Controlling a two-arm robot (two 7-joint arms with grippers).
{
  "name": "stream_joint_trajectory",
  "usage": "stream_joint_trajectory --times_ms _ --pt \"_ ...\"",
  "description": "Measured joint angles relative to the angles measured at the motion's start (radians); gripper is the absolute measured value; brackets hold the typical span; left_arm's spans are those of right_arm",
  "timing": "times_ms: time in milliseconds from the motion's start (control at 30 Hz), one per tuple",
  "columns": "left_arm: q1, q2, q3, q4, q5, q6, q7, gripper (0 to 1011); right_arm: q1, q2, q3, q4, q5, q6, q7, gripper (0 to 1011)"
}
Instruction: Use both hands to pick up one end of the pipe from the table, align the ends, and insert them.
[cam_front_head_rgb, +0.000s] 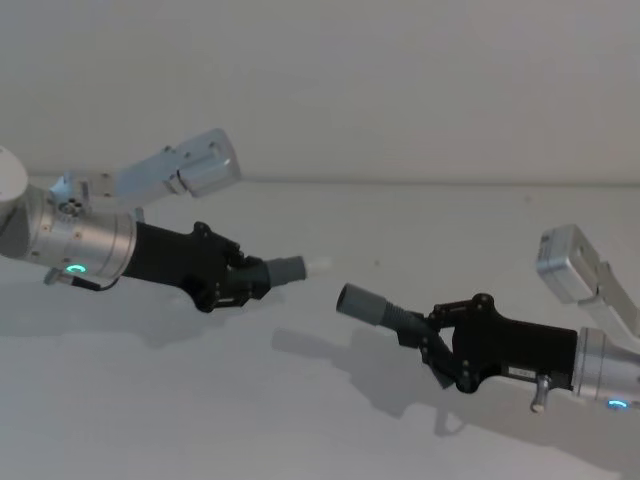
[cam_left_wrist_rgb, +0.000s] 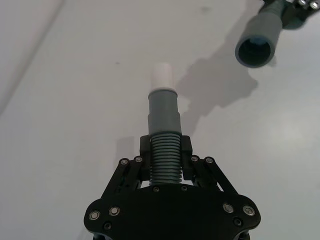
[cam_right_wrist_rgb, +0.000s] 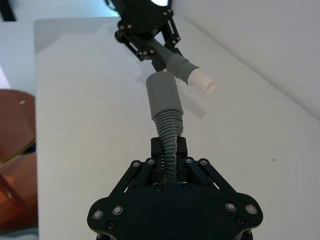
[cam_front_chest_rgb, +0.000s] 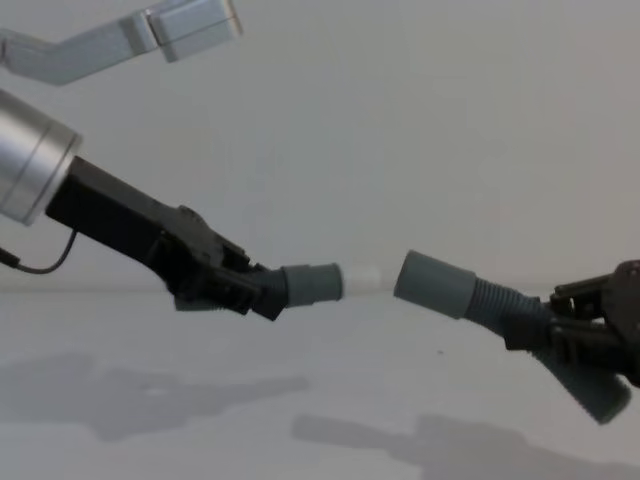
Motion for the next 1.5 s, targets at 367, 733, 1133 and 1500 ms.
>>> stream_joint_trajectory --times_ms 367,733,1133,1500 --pt "-0.043 0.052 0.043 0.001 -0.010 0.004 -0.126 317 0.035 0.030 -0.033 0.054 -0.016 -0.106 0.091 133" --pt "-0.094 0.071 0.081 0.028 -0.017 -0.014 -0.229 317 0.065 0.035 -0.070 0.093 -0.060 -0.152 0.110 133" --pt "-0.129 0.074 0.110 0.055 -0.027 -0.039 -0.296 317 0.086 0.021 -0.101 0.120 -0.105 -0.163 0.076 133" --pt "-0.151 0.073 0.135 0.087 -0.030 -0.058 -0.336 317 0.104 0.007 -0.124 0.130 -0.120 -0.155 0.056 133"
